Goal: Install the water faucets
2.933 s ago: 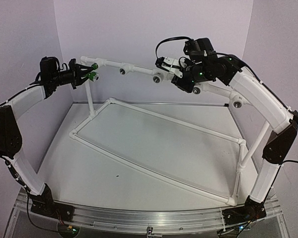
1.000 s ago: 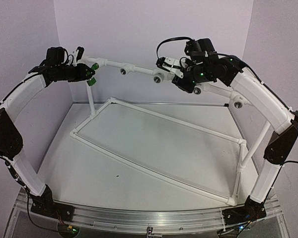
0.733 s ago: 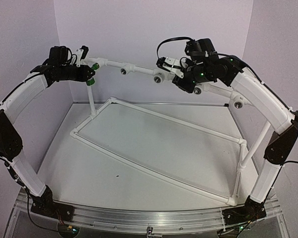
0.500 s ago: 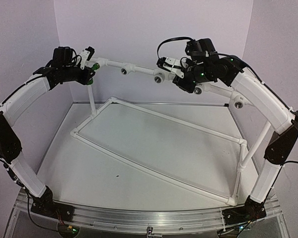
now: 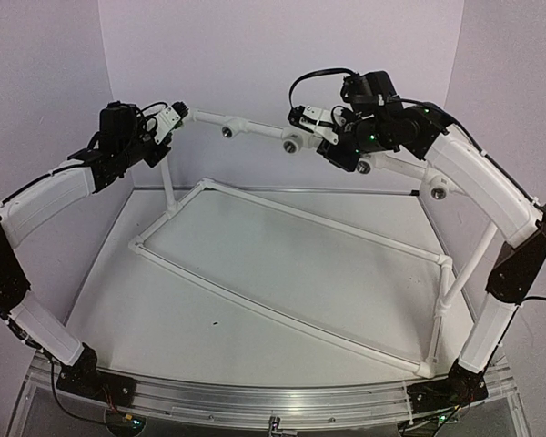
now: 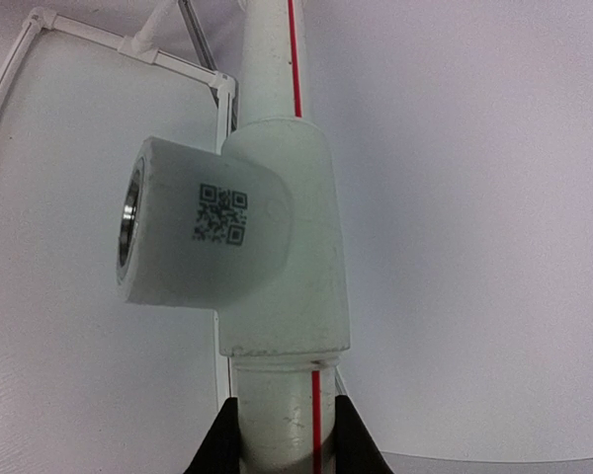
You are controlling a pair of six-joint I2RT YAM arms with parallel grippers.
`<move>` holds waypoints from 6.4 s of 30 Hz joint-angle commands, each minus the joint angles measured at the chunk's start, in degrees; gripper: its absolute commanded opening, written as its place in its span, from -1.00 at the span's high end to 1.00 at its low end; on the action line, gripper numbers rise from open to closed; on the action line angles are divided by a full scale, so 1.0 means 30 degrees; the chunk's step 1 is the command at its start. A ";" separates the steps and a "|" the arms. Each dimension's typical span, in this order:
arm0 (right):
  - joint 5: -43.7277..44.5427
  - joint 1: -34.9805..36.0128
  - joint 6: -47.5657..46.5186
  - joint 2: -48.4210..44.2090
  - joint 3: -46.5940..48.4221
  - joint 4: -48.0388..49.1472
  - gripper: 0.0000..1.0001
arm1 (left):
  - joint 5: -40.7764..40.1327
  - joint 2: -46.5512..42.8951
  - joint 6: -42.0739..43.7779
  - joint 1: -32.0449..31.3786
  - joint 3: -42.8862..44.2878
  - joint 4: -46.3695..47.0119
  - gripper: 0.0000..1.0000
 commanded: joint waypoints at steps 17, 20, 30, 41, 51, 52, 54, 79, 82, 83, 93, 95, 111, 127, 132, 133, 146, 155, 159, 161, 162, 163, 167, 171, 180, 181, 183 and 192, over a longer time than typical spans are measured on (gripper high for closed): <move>-0.2840 0.0964 0.1012 -0.0557 -0.0596 -0.2676 1.00 | -0.1743 -0.1352 1.1302 -0.1744 -0.5127 1.0299 1.00; -0.2843 0.0947 0.1038 -0.0524 -0.0556 -0.2651 1.00 | -0.1872 -0.1351 1.1925 -0.1741 -0.5305 1.0840 1.00; -0.2784 0.0953 0.1241 -0.0506 -0.0491 -0.2625 1.00 | -0.2148 -0.1799 1.2202 -0.1742 -0.5670 1.0842 0.54; -0.2784 0.0966 0.1300 -0.0553 -0.0460 -0.2621 1.00 | -0.2399 -0.2121 1.2095 -0.1741 -0.5698 1.0941 -0.01; -0.2556 0.0963 0.1708 -0.0351 -0.0174 -0.2537 1.00 | -0.2505 -0.5044 0.6811 -0.2601 -0.6126 0.4277 -0.09; -0.2320 0.0959 0.1800 -0.0322 -0.0157 -0.2512 1.00 | -0.2023 -0.5735 0.4789 -0.2694 -0.5724 0.1182 -0.11; -0.2176 0.0942 0.2138 -0.0307 -0.0155 -0.2396 1.00 | -0.0905 -0.6703 0.0742 -0.2723 -0.5186 -0.3395 -0.18; -0.5833 0.0927 0.4122 -0.2646 -0.0877 -0.2309 -0.96 | 0.7158 0.9597 -1.3413 0.2208 0.4440 -1.3154 -0.39; -0.6348 0.0918 0.3951 -0.3209 -0.0995 -0.2432 -0.97 | 0.7636 1.0924 -1.2690 0.2275 0.5840 -1.4464 -0.36; -0.6524 0.0918 0.3876 -0.3395 -0.1056 -0.2459 -0.96 | 0.7899 1.1120 -1.2491 0.2299 0.5969 -1.4752 -0.35; -0.7457 0.0921 0.3717 -0.3923 -0.1221 -0.2652 -0.97 | 0.5915 1.2840 -1.2028 0.2275 0.5619 -1.5042 -0.32; -0.7811 0.0930 0.3688 -0.3955 -0.1259 -0.2603 -0.97 | 0.5224 1.3329 -1.1899 0.2245 0.5820 -1.5167 -0.28; -0.9970 0.0936 0.4208 -0.4193 -0.2118 -0.0757 -0.74 | 1.0224 0.7272 -1.3487 0.2005 0.3251 -1.4752 0.98; -1.3036 0.2935 0.4086 -0.3904 -0.3778 0.3343 -0.40 | 2.4695 -0.6899 -2.1819 0.0508 -0.2641 -1.1827 1.00; -1.3708 0.4205 0.2892 -0.3276 -0.4321 0.4702 -0.38 | 2.7658 -0.8309 -2.7325 -0.0242 -0.3127 -0.5911 0.99; -1.3668 0.4466 0.2680 -0.3068 -0.4302 0.5118 -0.37 | 2.7994 -0.8422 -2.7925 -0.0455 -0.3175 -0.5114 0.99; -1.1980 0.6073 0.2803 -0.0234 -0.1531 0.8444 -0.31 | 2.9566 -0.8959 -3.4023 -0.1889 -0.3422 0.1055 0.95; -1.1065 0.6296 0.2444 0.0292 -0.1246 0.9257 -0.26 | 2.9531 -0.8559 -3.4585 -0.2928 -0.4104 0.2475 0.94; -1.1607 0.6413 0.2168 0.0411 -0.1133 0.9306 -0.11 | 2.9398 -0.8437 -3.4955 -0.3108 -0.4357 0.3432 0.94; -1.1997 0.6449 0.2109 0.0411 -0.1271 0.9309 -0.03 | 2.9358 -0.8292 -3.5255 -0.3128 -0.4396 0.3984 0.94; -1.2115 0.6476 0.2077 0.0408 -0.1376 0.9314 0.00 | 2.9361 -0.8202 -3.5371 -0.3152 -0.4374 0.4262 0.94; -1.2198 0.6512 0.2043 0.0412 -0.1486 0.9303 0.03 | 2.9344 -0.8099 -3.5433 -0.3177 -0.4351 0.4516 0.94; -1.2218 0.6548 0.1931 0.0427 -0.1687 0.9302 0.17 | 2.9282 -0.7868 -3.5648 -0.3284 -0.4352 0.5265 0.96; -1.2206 0.6554 0.1840 0.0292 -0.1827 0.9309 0.58 | 2.9273 -0.7756 -3.5472 -0.3316 -0.4391 0.5222 0.91; -1.0909 0.6554 0.2477 -0.1215 -0.3750 0.9093 1.00 | 2.3851 -0.7489 -2.4337 -0.3303 0.0068 -0.9368 -0.10; -1.0761 0.6531 0.2499 -0.1507 -0.4161 0.8961 1.00 | 2.2592 -0.7422 -2.3024 -0.3312 0.0774 -1.1148 -0.16; -1.0370 0.6528 0.2542 -0.1980 -0.4802 0.8450 1.00 | 2.0259 -0.7299 -2.1200 -0.3317 0.1671 -1.3355 -0.26; -0.8857 0.6531 0.4888 -0.1333 -0.4016 0.5182 1.00 | 1.8144 -0.6452 -1.7733 -0.3324 0.3132 -1.7976 -0.44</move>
